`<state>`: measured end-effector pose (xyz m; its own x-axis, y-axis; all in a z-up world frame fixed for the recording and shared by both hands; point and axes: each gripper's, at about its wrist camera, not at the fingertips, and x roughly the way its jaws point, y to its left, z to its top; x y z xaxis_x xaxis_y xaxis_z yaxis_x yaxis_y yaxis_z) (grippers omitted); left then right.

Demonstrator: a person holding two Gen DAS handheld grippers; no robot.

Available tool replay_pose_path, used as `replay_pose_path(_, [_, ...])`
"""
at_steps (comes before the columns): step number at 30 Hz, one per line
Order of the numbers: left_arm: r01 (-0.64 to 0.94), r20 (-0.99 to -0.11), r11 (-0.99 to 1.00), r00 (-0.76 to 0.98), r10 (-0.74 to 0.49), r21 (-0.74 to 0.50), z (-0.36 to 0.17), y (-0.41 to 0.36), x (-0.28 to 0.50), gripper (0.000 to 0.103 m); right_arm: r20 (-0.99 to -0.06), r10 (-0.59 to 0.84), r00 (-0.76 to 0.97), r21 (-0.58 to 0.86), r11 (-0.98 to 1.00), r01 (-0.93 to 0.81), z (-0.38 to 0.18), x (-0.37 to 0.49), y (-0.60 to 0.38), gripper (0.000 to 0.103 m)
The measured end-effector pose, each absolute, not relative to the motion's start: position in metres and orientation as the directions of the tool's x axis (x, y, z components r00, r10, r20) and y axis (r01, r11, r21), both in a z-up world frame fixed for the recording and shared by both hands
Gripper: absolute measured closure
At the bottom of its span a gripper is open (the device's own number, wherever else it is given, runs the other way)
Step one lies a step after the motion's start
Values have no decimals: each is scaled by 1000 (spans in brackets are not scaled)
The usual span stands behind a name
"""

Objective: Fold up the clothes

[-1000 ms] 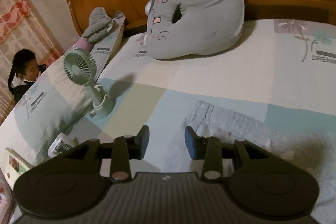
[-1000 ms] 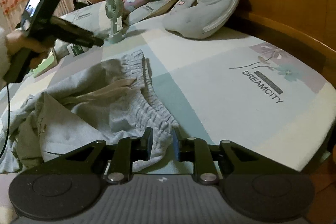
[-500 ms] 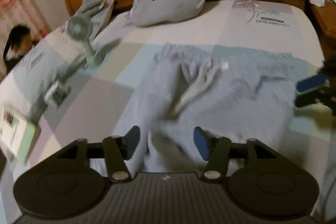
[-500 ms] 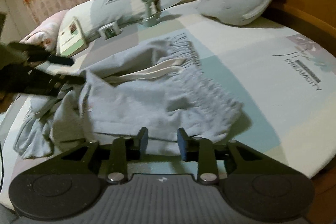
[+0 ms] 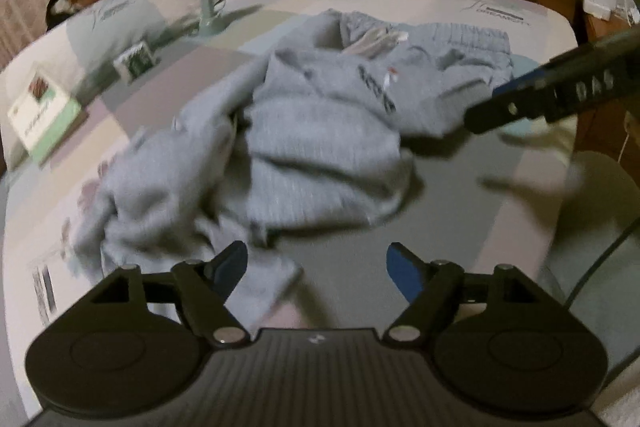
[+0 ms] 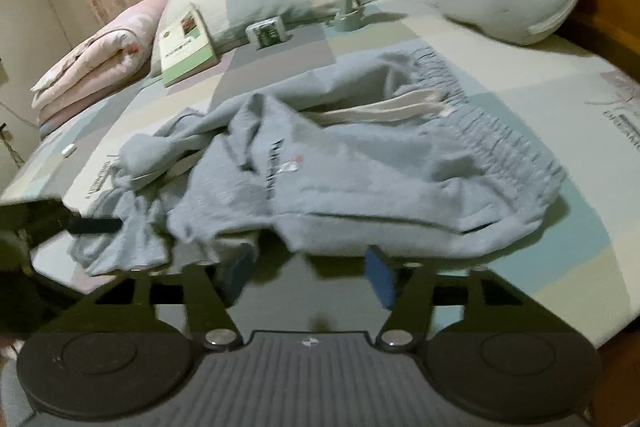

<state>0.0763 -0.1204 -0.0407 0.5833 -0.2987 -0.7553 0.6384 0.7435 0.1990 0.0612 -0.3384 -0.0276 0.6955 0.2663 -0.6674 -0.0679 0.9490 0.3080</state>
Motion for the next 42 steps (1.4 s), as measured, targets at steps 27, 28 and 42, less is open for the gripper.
replay_pose_path(27, [394,-733,915,647,-210,86,-65,-89,116,20,-739,307,600,337,939,-65,-34,57,-286,0])
replay_pose_path(28, [383,-736,920,646,-203,82,-68,-91,121,20,-734,310,604,340,938,-68,-34,57,-286,0])
replay_pose_path(42, [210,-727,962,686,-20,172,-68,-47,136,17,-708,321,629,390,920,-30,-41,57,-304,0])
